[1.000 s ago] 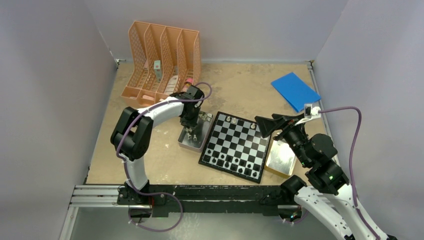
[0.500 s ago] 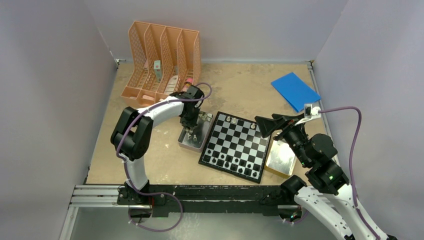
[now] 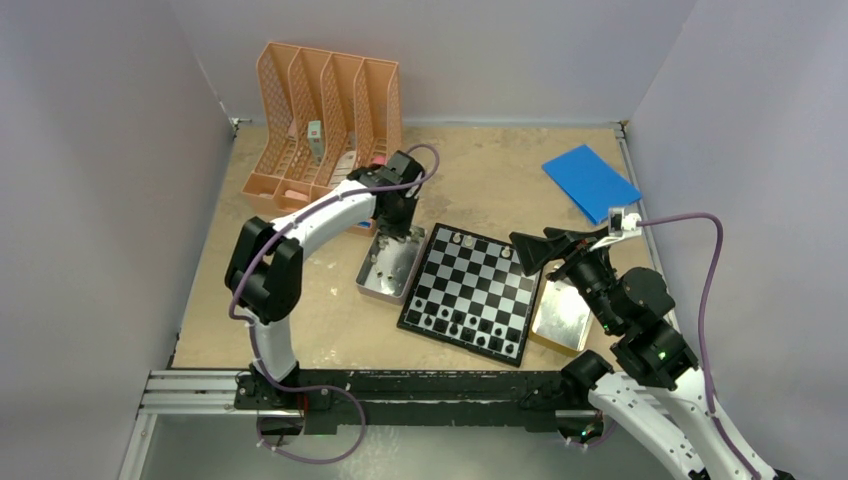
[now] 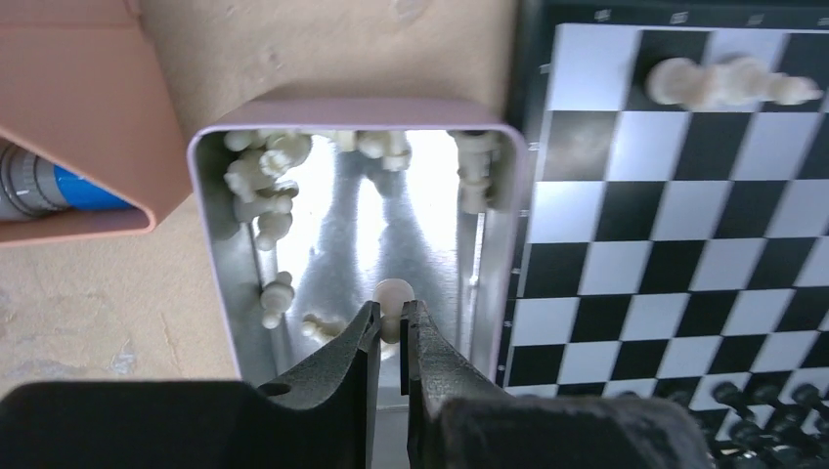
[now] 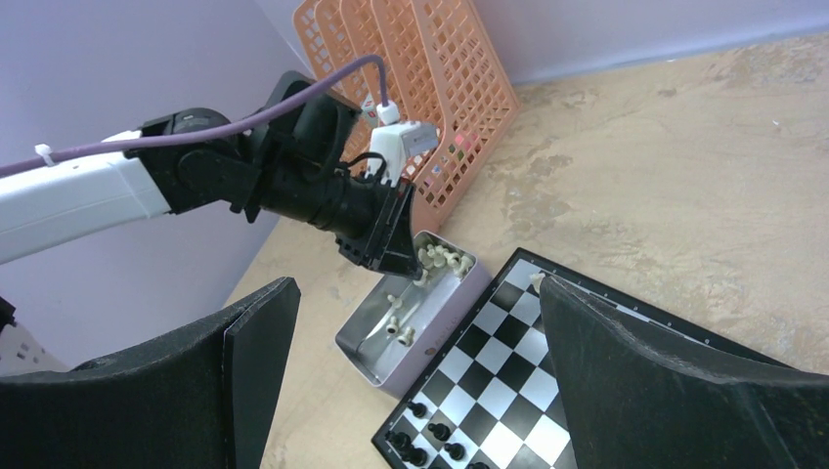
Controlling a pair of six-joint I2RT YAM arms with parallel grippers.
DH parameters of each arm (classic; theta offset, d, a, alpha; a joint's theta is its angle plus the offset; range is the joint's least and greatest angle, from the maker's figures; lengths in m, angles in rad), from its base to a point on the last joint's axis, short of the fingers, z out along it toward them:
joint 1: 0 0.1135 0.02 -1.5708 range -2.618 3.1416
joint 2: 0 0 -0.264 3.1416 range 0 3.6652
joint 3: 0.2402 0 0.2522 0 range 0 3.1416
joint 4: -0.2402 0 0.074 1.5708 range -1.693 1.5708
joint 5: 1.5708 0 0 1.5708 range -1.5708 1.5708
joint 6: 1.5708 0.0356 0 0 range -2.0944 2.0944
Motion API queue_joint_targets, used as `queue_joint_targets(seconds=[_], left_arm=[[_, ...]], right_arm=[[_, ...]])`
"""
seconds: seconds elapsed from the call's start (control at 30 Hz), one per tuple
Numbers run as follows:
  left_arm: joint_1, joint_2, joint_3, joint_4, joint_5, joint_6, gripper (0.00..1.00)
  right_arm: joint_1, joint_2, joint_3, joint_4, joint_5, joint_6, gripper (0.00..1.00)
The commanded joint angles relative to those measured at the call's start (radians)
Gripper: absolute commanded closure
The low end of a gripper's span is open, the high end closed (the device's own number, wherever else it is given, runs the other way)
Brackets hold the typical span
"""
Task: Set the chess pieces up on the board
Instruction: Pick up the chess piece from the storage box, then place the chess piece on the chessboard.
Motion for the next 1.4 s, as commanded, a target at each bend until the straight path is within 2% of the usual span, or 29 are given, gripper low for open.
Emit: queue_joint_targets(seconds=[0.0,0.43,1.37], left_arm=[[-0.041,-0.012,0.099,-0.019,0.016,0.010,0.92],[-0.148,0.163,0.289,-0.045,0.003,0.005,0.92],[-0.149,0.289,0.323,0.031,0.046,0.019,0.91]], right_arm=[[0.005,-0.009,0.004,0.056,-0.007,-0.020,0.05],[0.005,-0.010,0.002,0.060,-0.010,-0.021,0.05],[0.005,-0.014,0.004,0.059,-0.007,-0.022,0.05]])
